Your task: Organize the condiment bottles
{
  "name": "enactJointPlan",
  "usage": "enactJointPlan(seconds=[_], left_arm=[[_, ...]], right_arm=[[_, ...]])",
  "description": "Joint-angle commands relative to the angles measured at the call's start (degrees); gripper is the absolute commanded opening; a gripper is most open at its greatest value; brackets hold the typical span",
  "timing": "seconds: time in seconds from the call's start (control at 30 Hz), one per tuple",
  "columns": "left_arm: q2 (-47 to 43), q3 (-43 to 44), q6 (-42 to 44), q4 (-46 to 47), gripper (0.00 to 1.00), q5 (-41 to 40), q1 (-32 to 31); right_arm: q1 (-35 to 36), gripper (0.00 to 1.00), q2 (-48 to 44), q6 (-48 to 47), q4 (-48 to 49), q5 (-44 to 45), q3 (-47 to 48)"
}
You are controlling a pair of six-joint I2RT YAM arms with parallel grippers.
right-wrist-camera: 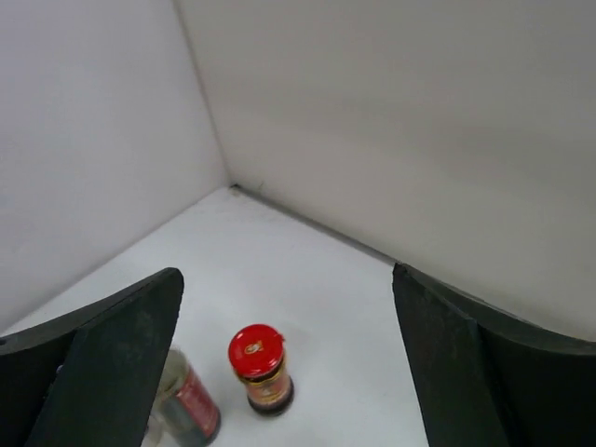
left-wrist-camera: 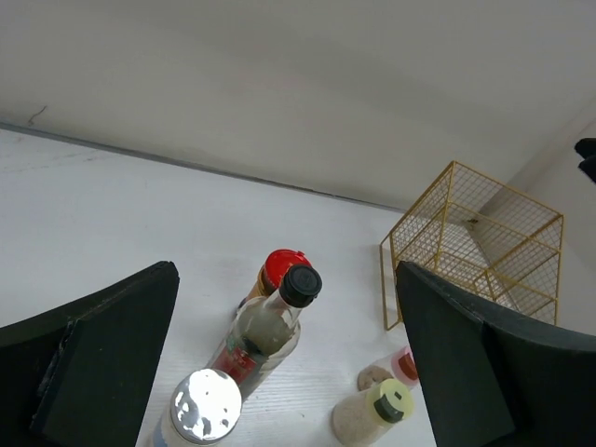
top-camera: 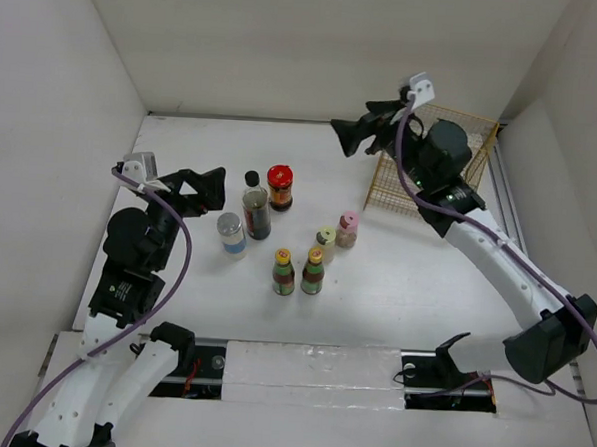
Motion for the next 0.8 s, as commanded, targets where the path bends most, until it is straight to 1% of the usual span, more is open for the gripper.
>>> enactJointPlan(seconds=[0.0,0.03,0.07,0.1,0.17,0.27,0.4,0.43,0.47,0.5,0.53,0.57,0.6,0.63,0.67,0.7,0.73,0.77], left_arm=[[-0.8,-0.1,1.1,2.8,1.00,1.5,-0.2],[-0.1,-0.1,1.1,2.8,1.00,0.9,-0.2],[0.4,-0.1,0.4,2.8,1.00,0.9,-0.2],[0.9,-0.1,0.4,2.2,1.00,2.0,-0.2],[0.9,-0.1,0.4,2.7,1.00,2.7,-0.2],[-0.3,-0.8,0.4,4.1,1.00,2.0,-0.2],[-0.3,-0.8,0.4,4.1,1.00,2.5,-0.2],[-0.3,-0.8,0.4,4.1,0.90,3.1,-0.2],[-0.3,-1.4,0.4,4.8,0.69,3.1,-0.2],[-0.3,-1.4,0.4,4.8,0.69,3.1,-0.2],[-0.3,-1.4,0.4,4.8,0.57,3.1,-0.2],[-0.3,-1.4,0.4,4.8,0.53,3.1,-0.2],[-0.3,-1.4,0.4,4.8,0.50,3.1,-0.2],[-0.3,-1.4,0.4,4.8,0.50,3.1,-0.2],[-0.9,-1.4,0.4,4.8,0.50,3.1,-0.2],[-0.9,-1.4,0.4,5.3,0.52,2.5,-0.2],[-0.2,-1.4,0.4,5.3,0.54,2.5,-0.2],[-0.2,-1.4,0.4,4.7,0.57,2.5,-0.2]], right_arm=[[5.5,0.93,0.6,-6.1,-0.8,-1.6,4.2],[6.5,0.56,1.5,-6.2,-1.6,-2.2,5.0],[7.5,0.34,3.4,-6.7,-1.6,-2.2,6.3],[8.3,0.20,4.3,-6.7,-2.2,-2.2,6.3],[10.5,0.00,6.8,-7.2,-2.2,-2.2,6.8],[12.4,0.00,8.7,-7.2,-1.3,-0.9,6.3],[12.9,0.00,10.6,-7.2,-1.3,-0.2,5.7],[12.9,0.00,11.2,-7.2,-1.3,1.1,5.7],[12.9,0.00,12.5,-7.2,-3.5,4.6,6.4],[12.9,0.00,12.5,-7.2,-4.3,6.2,6.5],[12.1,0.00,14.3,-6.7,-5.3,6.9,7.6],[11.4,0.02,15.6,-6.7,-6.3,5.7,8.3],[10.0,0.08,17.0,-6.7,-7.2,4.6,9.1],[9.5,0.29,19.9,-5.8,-9.8,3.2,11.3],[9.5,0.40,21.5,-5.8,-11.1,1.3,12.5],[8.8,0.46,22.8,-5.8,-12.5,-1.1,13.6],[8.8,0.57,23.7,-5.1,-13.6,-1.7,14.3],[8.8,0.62,24.4,-5.1,-13.6,-2.2,14.3]])
